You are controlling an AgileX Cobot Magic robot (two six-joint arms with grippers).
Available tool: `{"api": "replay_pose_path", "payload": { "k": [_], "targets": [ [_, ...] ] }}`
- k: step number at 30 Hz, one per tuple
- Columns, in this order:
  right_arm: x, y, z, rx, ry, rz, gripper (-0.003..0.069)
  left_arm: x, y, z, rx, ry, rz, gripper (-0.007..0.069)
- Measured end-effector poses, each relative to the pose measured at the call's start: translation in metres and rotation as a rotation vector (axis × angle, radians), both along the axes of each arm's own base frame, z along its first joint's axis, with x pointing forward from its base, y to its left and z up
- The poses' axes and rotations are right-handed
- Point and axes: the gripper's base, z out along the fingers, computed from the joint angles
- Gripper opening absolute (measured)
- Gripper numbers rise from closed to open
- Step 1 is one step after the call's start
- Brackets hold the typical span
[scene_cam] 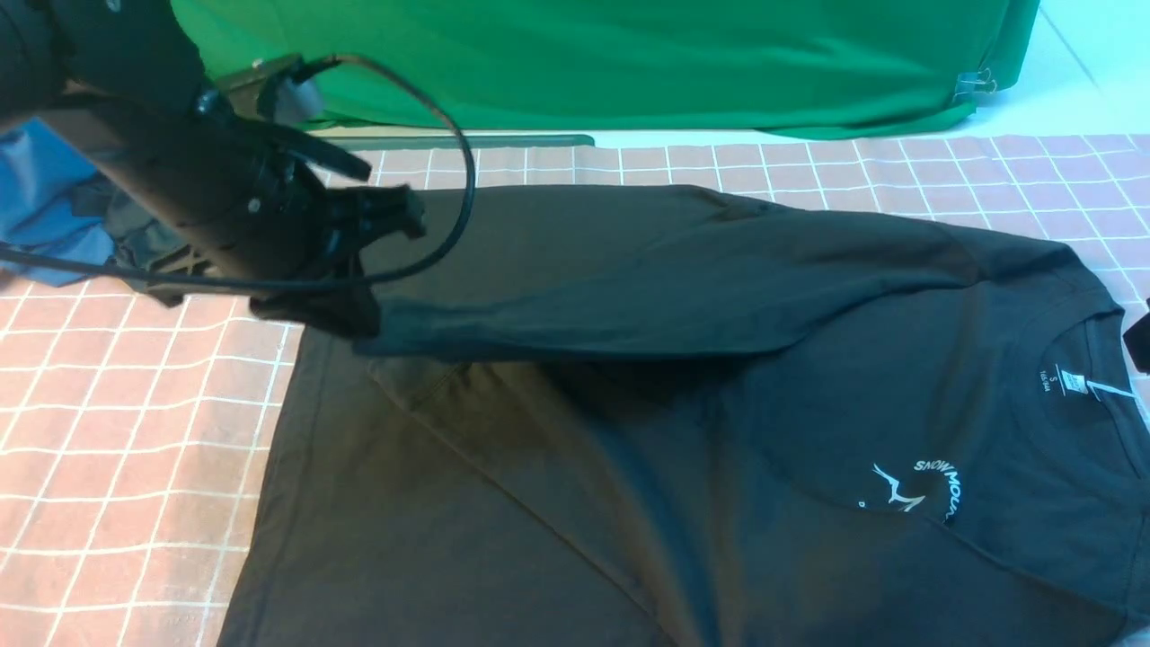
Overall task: Fold a long-sleeved shirt over a pink coffee tablecloth.
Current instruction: 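Fold the left side of the dark shirt inward over its body with the left gripper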
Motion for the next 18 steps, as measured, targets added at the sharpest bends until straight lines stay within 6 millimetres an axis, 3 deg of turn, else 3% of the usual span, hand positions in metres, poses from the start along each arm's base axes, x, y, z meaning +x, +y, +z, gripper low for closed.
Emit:
{"api": "replay_pose_path", "payload": {
  "k": [15,18],
  "targets": [
    [0.0,0.0,0.0,0.0,0.0,0.0,0.0204,-0.0019,-0.0005,-0.0004,-0.009,0.025,0.011,0.0038],
    [0.0002,0.0,0.0001,0.0,-0.002,0.0,0.0208,-0.0029,-0.0004,-0.0007,-0.008,0.036,0.009,0.0089]
  ]
}}
